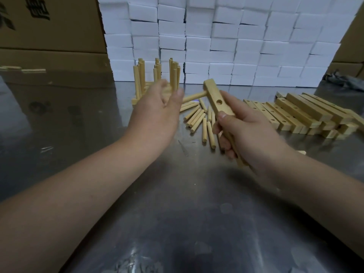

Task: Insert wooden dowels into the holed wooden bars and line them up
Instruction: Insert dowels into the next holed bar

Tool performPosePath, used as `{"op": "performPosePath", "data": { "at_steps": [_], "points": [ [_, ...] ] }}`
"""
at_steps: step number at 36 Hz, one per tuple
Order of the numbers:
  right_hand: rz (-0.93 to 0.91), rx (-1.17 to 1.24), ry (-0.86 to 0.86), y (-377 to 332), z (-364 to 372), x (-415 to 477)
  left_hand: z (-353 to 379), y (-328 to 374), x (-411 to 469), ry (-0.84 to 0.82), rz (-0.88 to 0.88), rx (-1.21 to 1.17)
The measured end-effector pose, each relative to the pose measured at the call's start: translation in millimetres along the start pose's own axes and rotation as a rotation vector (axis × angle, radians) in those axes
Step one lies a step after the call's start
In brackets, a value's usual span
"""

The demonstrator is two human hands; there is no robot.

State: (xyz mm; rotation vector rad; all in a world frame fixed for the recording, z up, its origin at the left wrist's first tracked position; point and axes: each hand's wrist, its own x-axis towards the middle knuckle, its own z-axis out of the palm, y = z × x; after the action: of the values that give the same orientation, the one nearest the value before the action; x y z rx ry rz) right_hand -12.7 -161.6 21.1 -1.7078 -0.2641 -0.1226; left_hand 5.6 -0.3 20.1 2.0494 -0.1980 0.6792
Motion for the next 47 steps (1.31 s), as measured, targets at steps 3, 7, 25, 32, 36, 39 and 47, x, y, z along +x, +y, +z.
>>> {"op": "performPosePath", "data": {
  "at_steps": [3, 7, 25, 32, 36, 39, 47],
  "points": [
    [0.055, 0.112, 0.187, -1, -11, 9, 2, -7, -2, -0.141, -0.099, -0.023],
    [0.190, 0.261, 0.350, 1, -24, 18, 10, -13, -13, -0.525, 0.085, 0.325],
    [0.181, 0.330, 0.257, 9, -16, 19, 6, -2, -9, -0.355, 0.052, 0.778],
    [0.210, 0.391, 0.179, 11, -11, 18, 10, -1, -11, -0.502, 0.021, 0.735],
    [0.239, 0.489, 0.147, 10, -11, 18, 8, -3, -12, -0.402, -0.017, 0.603],
    [0.278, 0.552, 0.146, 9, -13, 18, 7, -4, -12, -0.321, -0.017, 0.422],
    [0.311, 0.576, 0.102, 6, -10, 15, 8, 6, -17, -0.260, -0.133, -0.376]
  ]
}}
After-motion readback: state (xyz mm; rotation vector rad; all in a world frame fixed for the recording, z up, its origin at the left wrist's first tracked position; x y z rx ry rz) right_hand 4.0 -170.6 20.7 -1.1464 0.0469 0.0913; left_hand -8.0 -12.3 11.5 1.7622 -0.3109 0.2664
